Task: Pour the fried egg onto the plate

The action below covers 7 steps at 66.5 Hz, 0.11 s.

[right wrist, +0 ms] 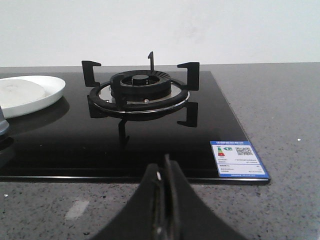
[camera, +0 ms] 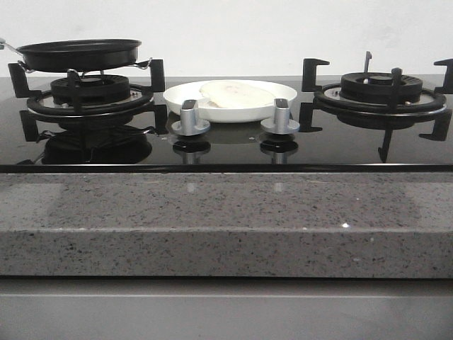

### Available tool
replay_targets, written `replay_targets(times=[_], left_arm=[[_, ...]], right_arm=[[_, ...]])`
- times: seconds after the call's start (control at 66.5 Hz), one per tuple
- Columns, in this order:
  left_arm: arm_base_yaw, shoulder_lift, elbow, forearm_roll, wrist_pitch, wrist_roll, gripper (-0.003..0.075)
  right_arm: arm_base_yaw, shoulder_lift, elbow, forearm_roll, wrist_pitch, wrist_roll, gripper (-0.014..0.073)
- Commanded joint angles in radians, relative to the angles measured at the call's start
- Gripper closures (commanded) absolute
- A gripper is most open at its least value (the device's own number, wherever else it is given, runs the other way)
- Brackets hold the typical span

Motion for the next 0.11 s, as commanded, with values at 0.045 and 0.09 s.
replay_targets(times=[0.045,0.09], left_arm=[[0.002,-0.014,0.004,-0.010,-0.079,0.000,0.0740],[0.002,-0.014,0.004,-0.010,-0.079,0.000,0.0740]], right_arm=[[-0.006,-0.018,-0.008,-0.016,-0.084,0.000,0.0660],[-0.006,-0.018,-0.008,-0.016,-0.084,0.000,0.0660]])
